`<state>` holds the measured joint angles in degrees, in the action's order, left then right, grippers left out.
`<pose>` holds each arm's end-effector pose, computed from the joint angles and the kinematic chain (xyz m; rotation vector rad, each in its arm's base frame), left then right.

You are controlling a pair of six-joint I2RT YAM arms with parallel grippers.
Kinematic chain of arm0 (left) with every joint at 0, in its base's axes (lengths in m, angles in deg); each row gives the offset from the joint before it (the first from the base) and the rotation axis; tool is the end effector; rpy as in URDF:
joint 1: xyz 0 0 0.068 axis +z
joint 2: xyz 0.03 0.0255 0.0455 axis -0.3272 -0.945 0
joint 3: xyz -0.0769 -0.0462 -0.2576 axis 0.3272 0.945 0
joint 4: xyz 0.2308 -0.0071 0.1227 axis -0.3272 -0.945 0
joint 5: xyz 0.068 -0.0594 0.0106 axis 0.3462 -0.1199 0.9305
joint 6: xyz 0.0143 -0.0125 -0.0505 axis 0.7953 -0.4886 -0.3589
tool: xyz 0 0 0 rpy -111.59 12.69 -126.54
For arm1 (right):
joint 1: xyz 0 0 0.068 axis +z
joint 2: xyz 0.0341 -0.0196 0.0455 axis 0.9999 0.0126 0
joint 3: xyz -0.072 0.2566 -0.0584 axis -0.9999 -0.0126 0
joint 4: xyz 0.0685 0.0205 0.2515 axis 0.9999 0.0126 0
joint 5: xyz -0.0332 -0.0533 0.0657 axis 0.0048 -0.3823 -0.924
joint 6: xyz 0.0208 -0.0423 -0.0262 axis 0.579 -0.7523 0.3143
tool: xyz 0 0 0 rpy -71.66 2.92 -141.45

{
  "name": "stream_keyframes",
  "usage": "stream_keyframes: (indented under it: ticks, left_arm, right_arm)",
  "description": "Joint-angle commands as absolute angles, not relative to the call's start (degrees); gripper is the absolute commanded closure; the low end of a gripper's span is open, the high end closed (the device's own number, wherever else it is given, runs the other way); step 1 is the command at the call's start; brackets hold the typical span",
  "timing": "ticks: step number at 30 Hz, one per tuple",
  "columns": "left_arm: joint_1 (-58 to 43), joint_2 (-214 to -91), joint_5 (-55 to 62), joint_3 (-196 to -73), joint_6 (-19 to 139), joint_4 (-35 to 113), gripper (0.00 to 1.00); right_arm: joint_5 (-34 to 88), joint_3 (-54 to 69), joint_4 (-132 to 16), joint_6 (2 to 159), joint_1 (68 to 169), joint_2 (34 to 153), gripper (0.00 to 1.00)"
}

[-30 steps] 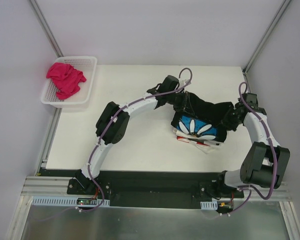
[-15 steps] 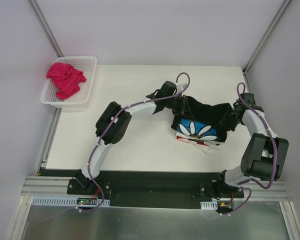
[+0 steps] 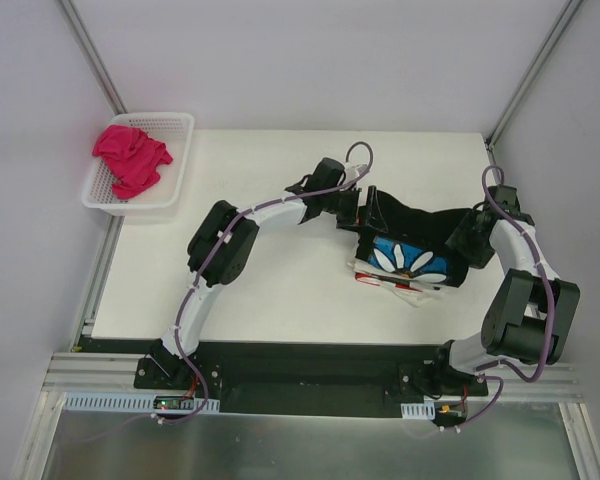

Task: Fold and stack the t-shirts
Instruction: Put the neatly folded tshirt into the corner of the board with both arms

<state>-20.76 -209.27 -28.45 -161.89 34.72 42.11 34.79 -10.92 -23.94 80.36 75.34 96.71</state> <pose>0.3892 -0.3547 0.1854 0.5542 2.2193 -1.4921 0.2820 -0.0701 0.2225 0.4732 2.5971 -0.0445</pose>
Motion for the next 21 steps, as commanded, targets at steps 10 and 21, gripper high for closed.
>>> stream_keyframes:
  ticks: [10,21]
  left_arm:
    - [-16.77,-201.07,-24.50,-159.53,40.91,38.16,0.01]
    - [-9.55,-189.83,-21.34,-167.52,47.06,30.51,0.01]
  right_arm:
    - [40.69,-7.03,-20.18,79.38,74.07,89.24,0.41]
    - [32.72,1.15,-19.80,79.99,74.68,81.68,0.99]
